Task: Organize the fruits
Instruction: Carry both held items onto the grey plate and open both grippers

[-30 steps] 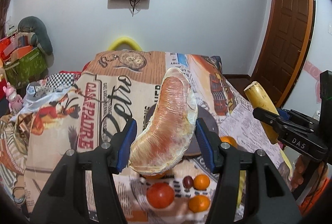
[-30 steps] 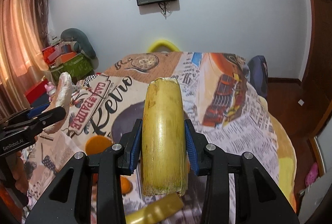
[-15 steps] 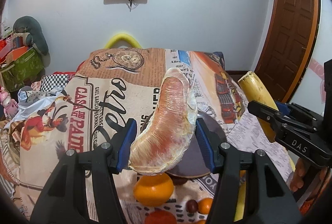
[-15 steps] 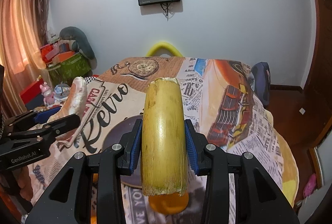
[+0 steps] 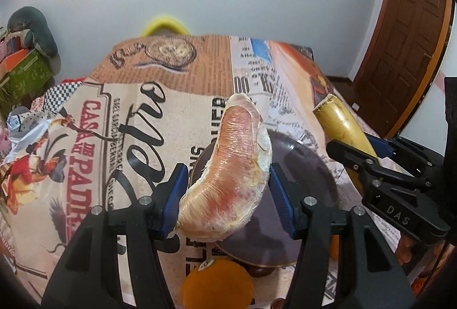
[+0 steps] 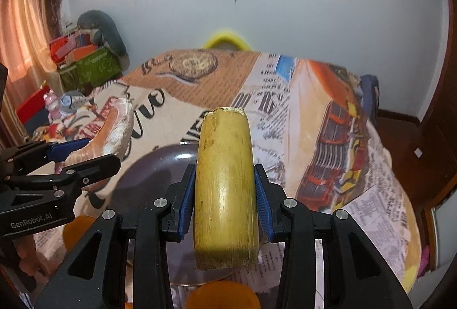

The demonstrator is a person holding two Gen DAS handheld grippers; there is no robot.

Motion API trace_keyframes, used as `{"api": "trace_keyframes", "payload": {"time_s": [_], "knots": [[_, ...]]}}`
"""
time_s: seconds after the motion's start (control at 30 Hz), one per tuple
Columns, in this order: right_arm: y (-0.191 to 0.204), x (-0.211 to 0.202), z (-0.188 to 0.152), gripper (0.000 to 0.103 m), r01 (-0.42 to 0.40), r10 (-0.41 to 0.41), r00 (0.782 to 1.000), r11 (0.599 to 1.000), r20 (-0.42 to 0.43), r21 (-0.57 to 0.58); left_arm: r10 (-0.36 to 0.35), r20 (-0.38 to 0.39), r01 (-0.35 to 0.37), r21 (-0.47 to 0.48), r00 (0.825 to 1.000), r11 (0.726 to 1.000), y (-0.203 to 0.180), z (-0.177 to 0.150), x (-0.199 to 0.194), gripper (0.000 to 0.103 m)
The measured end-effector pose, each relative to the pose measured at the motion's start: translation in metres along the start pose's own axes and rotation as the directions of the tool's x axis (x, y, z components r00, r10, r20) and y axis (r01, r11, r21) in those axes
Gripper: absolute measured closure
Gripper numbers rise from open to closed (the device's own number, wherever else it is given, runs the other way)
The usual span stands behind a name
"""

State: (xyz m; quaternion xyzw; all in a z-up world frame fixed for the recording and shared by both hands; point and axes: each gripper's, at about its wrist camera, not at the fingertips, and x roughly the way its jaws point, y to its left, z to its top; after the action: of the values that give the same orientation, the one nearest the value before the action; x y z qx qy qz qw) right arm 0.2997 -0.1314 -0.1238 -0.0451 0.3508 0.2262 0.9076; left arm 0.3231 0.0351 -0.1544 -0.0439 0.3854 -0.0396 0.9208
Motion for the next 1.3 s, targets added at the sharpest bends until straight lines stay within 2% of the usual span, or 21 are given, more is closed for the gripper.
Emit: {"api": "trace_keyframes", "payload": {"time_s": [0.4, 0.7, 0.93, 1.3], "knots": [[0.006, 0.038, -0.005, 0.068, -0.013, 0.006, 0.988, 0.999, -0.151, -0.047, -0.008, -0.128, 0.009, 0.007, 0.992, 1.000, 0.004, 0.000, 0.046, 0.046], [0.009, 0.056, -0.011, 0.067, -0.023, 0.003, 0.976, 0.996, -0.216, -0.090, -0.011, -0.198, 0.009, -0.014, 0.980, 1.000, 0.010, -0.002, 0.061, 0.045], [0.009, 0.061, -0.016, 0.067, -0.034, 0.010, 0.967, 0.995, -0.254, -0.093, 0.007, -0.171, -0.005, 0.007, 0.985, 1.000, 0.005, 0.002, 0.053, 0.045], [0.009, 0.018, -0.002, 0.067, -0.026, 0.017, 0.989, 0.998, -0.146, -0.059, 0.014, -0.097, -0.016, -0.023, 0.995, 1.000, 0.011, 0.004, 0.010, 0.045]]}}
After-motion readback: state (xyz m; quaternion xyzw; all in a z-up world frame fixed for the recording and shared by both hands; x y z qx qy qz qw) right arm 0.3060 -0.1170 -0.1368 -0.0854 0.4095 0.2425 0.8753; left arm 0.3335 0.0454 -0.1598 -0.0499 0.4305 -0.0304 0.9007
